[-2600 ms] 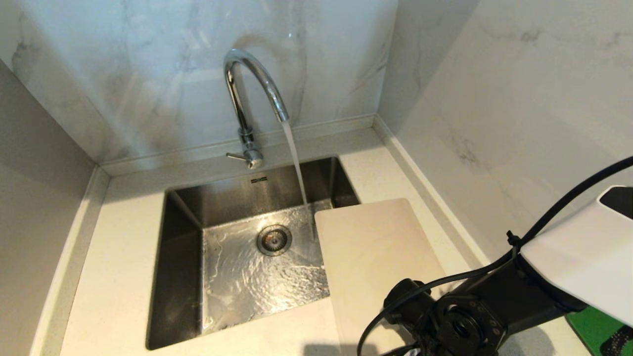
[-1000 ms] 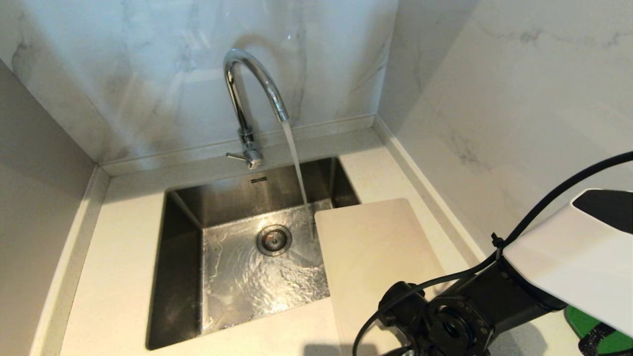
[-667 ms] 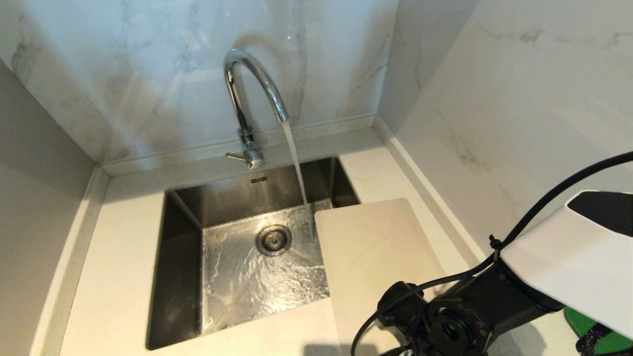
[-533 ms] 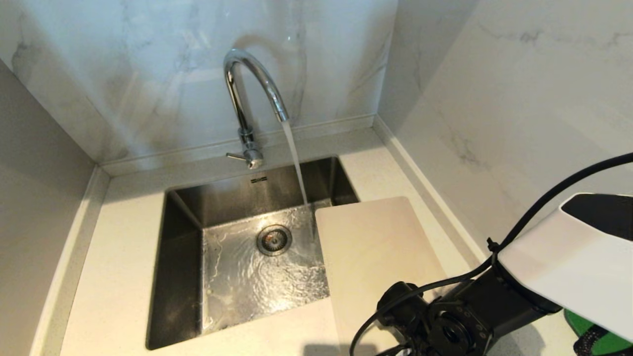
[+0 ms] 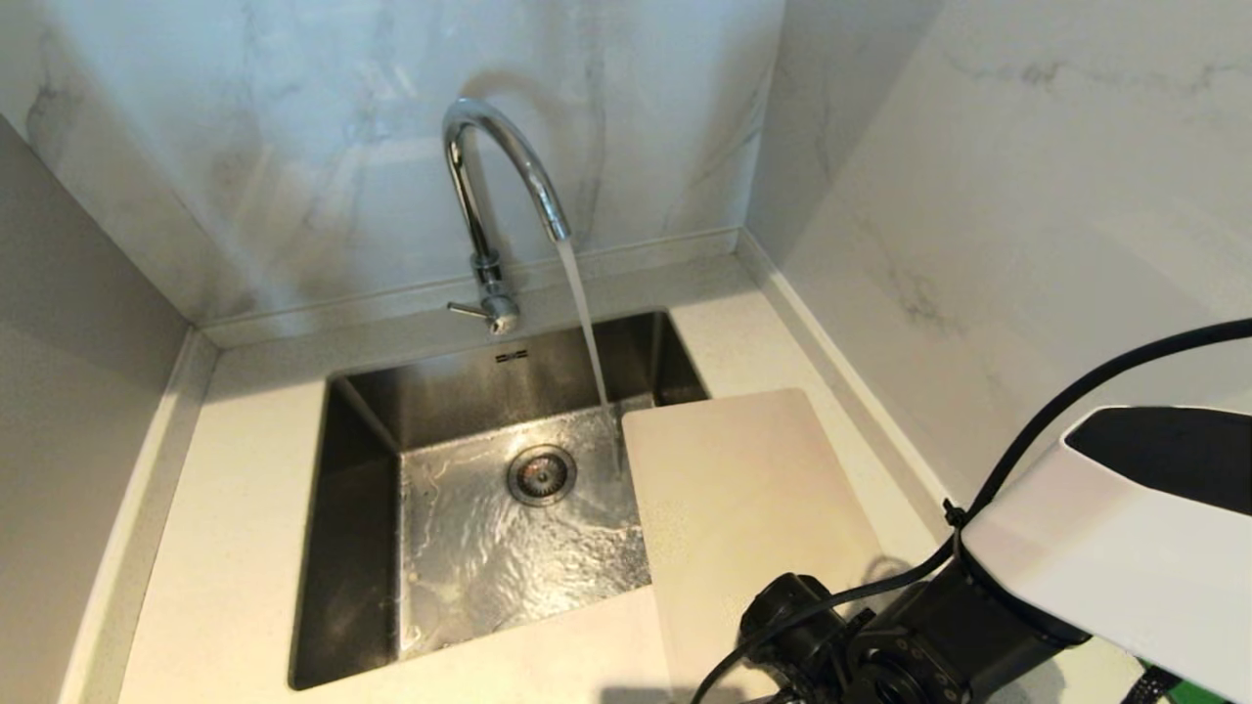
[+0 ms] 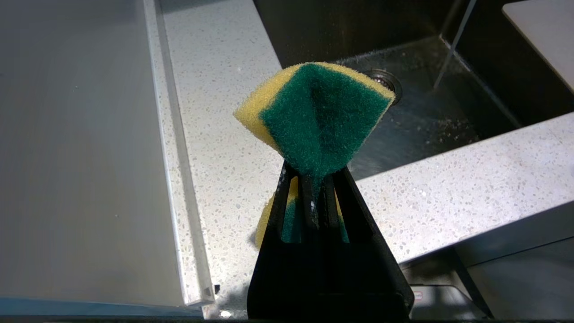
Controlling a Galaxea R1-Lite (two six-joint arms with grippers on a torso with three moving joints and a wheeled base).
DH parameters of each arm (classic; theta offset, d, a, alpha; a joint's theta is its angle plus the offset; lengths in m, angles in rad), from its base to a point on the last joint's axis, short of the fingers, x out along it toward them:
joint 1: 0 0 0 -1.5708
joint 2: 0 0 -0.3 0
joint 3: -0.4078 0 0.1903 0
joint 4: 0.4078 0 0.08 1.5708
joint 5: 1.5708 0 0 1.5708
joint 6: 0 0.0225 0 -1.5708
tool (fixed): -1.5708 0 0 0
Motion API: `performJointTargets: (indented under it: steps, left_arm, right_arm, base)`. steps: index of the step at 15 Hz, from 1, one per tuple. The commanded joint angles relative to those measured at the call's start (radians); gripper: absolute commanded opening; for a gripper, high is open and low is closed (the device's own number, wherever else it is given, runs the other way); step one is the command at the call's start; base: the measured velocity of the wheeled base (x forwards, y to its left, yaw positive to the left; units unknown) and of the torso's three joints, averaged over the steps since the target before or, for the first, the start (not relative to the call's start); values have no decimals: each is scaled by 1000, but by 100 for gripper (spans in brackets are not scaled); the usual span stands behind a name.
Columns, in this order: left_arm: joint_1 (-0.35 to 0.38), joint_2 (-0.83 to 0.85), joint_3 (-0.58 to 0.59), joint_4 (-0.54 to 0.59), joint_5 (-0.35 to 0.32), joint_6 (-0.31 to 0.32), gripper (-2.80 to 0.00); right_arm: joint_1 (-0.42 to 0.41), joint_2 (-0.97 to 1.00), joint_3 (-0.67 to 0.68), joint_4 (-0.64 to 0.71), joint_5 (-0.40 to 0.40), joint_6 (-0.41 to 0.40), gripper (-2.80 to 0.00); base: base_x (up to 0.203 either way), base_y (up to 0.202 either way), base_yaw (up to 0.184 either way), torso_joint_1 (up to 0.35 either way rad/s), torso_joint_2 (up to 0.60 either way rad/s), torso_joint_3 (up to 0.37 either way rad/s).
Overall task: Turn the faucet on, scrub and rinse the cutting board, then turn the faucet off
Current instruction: Pick up the cutting board
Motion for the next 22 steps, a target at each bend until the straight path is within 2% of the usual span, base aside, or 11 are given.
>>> performJointTargets:
  steps: [1,14,17,19,20,21,22]
  left_arm:
    - [0,0,2,0,1,-1,-280]
    - [0,0,2,0,1,-1,-280]
    - [0,0,2,0,1,-1,-280]
    - [0,0,2,0,0,-1,-280]
    - [0,0,2,0,0,-1,-280]
    - [0,0,2,0,0,-1,-280]
    - [0,0,2,0,1,-1,-280]
  right_arm:
    - [19,38,11,-22,-17,31,0]
    - [15,41,2,-26,-21,45,0]
    - [8,23,2,-26,-90,45,0]
    - [8,25,-8,-26,-105,45,0]
    - [8,26,-12,-26,-111,47,-101]
    - [8,26,-15,-26,-115,47,-280]
    - [8,26,-15,-26,-115,47,-280]
  base:
    - [0,0,0,-73,135,66]
    - [0,0,0,-41,92,44]
    - [0,0,0,0,0,0]
    - [0,0,0,0,0,0]
    - [0,0,0,0,0,0]
    - [0,0,0,0,0,0]
    - [0,0,0,0,0,0]
